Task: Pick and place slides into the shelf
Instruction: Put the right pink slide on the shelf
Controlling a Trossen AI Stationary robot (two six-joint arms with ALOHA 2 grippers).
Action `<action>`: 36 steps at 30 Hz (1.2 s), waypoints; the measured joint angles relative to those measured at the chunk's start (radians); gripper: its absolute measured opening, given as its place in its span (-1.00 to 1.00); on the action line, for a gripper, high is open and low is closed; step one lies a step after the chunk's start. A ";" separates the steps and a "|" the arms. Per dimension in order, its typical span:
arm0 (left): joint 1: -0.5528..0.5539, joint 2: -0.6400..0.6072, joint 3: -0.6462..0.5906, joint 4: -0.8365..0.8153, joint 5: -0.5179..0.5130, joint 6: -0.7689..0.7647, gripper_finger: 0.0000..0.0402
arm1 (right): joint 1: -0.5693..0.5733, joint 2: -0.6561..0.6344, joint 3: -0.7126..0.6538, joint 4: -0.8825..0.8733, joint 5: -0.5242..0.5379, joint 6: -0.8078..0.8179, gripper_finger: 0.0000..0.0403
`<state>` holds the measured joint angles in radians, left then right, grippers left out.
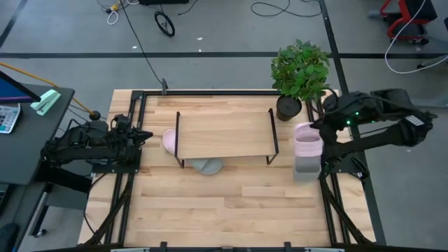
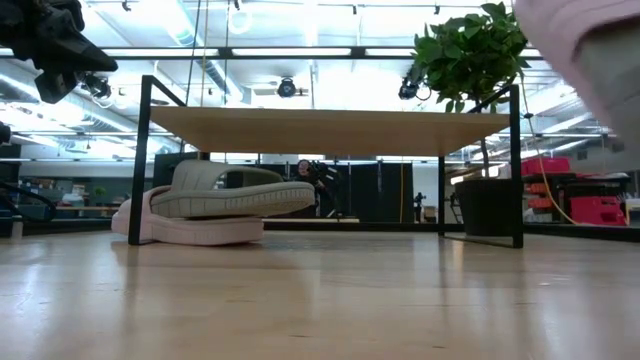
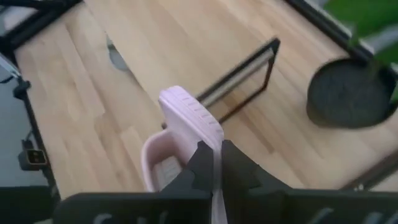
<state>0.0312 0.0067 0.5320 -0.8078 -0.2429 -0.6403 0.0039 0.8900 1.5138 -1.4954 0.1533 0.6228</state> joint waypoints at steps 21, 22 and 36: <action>0.000 0.000 0.000 0.000 0.000 -0.002 -0.94 | 0.432 0.391 0.089 0.291 0.171 -0.168 -0.95; 0.000 0.000 0.000 0.000 0.000 -0.002 -0.94 | 0.432 0.422 0.085 0.275 0.187 -0.202 -0.95; 0.000 0.000 0.000 -0.001 0.000 -0.001 -0.91 | 0.430 0.559 0.083 0.581 0.315 -0.390 -0.95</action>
<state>0.0314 0.0067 0.5320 -0.8087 -0.2424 -0.6415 0.4340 1.4491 1.5967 -0.9146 0.4681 0.2329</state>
